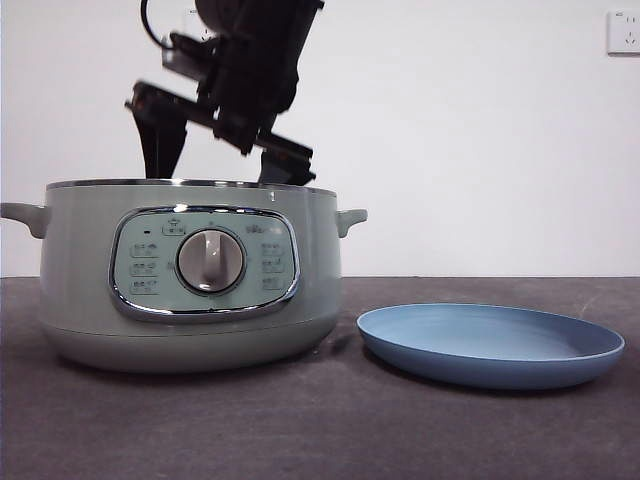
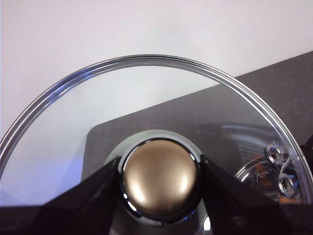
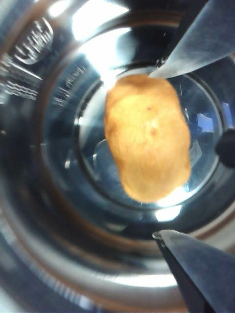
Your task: Take the potato out from the steamer,put the potato on the plate,close the lid
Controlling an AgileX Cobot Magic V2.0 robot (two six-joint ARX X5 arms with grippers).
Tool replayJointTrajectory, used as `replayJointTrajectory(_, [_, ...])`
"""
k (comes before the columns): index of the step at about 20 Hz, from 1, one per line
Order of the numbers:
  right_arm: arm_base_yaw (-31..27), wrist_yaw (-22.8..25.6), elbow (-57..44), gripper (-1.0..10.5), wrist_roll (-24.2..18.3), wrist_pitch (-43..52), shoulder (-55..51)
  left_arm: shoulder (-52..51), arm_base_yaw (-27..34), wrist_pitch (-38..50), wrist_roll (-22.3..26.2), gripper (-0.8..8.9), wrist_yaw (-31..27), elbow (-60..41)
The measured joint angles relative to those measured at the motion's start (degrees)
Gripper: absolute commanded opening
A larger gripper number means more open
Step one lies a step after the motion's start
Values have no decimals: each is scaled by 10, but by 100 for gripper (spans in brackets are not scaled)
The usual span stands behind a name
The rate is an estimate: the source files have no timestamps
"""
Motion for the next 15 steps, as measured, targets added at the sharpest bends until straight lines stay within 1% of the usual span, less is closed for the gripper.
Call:
replayJointTrajectory(3, [1, 3, 0, 624, -15, 3, 17, 0, 0, 0, 0, -8, 8, 0])
replayJointTrajectory(4, [1, 4, 0, 566, -19, 7, 18, 0, 0, 0, 0, -8, 12, 0])
replayJointTrajectory(5, [2, 10, 0, 440, -22, 9, 19, 0, 0, 0, 0, -8, 12, 0])
replayJointTrajectory(6, [3, 13, 0, 270, -30, 9, 19, 0, 0, 0, 0, -8, 12, 0])
replayJointTrajectory(7, [4, 14, 0, 73, -40, 10, 19, 0, 0, 0, 0, -8, 12, 0])
replayJointTrajectory(8, [5, 14, 0, -8, -50, 10, 19, 0, 0, 0, 0, -8, 12, 0])
replayJointTrajectory(10, [7, 14, 0, -11, -64, 10, 19, 0, 0, 0, 0, -8, 12, 0])
replayJointTrajectory(15, [11, 14, 0, -11, -65, 22, 17, 0, 0, 0, 0, -8, 12, 0])
